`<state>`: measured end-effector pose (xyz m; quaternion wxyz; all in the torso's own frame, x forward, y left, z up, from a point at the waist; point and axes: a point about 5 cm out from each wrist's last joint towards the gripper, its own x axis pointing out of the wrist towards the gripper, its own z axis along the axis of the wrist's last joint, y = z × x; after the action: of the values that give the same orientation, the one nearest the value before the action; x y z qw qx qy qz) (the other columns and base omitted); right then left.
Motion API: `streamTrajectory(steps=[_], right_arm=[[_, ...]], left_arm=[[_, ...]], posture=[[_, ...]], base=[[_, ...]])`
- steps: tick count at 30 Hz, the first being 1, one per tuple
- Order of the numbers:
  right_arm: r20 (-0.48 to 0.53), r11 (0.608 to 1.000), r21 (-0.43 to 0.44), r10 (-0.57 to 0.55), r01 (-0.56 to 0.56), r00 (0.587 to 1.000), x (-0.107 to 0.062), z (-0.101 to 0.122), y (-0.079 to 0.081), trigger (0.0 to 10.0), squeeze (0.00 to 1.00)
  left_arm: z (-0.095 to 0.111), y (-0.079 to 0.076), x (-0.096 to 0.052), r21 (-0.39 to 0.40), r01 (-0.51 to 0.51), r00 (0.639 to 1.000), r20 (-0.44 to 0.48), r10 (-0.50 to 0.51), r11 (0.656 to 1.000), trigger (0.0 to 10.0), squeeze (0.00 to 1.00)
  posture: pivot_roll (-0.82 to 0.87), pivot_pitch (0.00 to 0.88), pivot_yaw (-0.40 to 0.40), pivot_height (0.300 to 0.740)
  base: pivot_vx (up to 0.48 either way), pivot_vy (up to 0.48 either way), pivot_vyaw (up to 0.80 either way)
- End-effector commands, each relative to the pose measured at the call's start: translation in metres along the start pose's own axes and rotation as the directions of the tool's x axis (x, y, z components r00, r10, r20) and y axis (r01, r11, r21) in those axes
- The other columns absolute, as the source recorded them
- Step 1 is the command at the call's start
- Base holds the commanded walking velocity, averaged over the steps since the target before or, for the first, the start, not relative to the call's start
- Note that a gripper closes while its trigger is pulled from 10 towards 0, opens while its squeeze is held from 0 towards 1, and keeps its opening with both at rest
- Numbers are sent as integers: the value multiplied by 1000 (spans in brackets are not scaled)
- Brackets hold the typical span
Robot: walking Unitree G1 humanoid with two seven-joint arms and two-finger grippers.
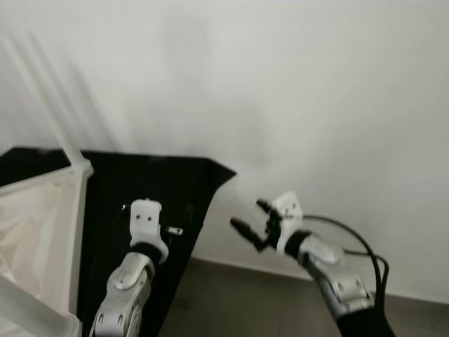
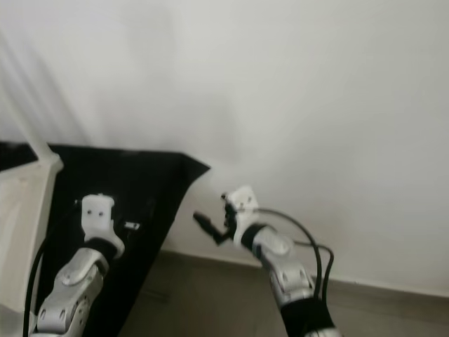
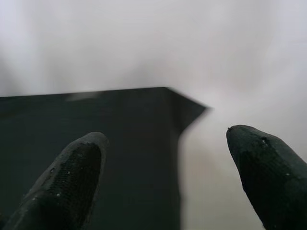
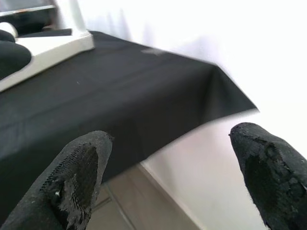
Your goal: Building children table
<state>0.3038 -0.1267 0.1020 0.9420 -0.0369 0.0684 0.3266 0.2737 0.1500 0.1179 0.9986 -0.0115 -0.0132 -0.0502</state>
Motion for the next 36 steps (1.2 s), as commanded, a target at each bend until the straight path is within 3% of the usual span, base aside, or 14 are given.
streamTrajectory(steps=[1,4,7,10,20,36], right_arm=[[-10,998,-36,59,-60,998,6,1,12,10000,0],[-22,996,-49,67,-68,997,6,-1,13,10000,0],[-12,997,-34,74,-74,997,6,0,14,10000,0],[-12,997,-29,77,-77,997,6,0,14,10000,0],[-16,996,-29,83,-84,996,6,0,14,10000,0],[-18,996,-31,89,-89,996,6,-1,14,10000,0]], left_arm=[[0,13,0,39,-68,997,-17,69,997,10000,0],[0,18,0,60,-125,992,-21,126,990,10000,0],[-2,32,-3,105,-258,964,-47,264,961,10000,0],[-3,37,-6,122,-314,945,-53,322,942,10000,0],[-1,40,-8,148,-370,924,-43,380,917,10000,0],[-1,41,-9,126,-388,916,-51,397,913,10000,0]], posture=[[-120,0,57,740],[-120,0,57,740],[-117,0,59,740],[-115,0,59,740],[-115,0,57,740],[-116,0,57,740]], base=[[0,0,656],[0,0,752],[0,0,800],[0,0,800],[0,0,800],[0,0,800]])
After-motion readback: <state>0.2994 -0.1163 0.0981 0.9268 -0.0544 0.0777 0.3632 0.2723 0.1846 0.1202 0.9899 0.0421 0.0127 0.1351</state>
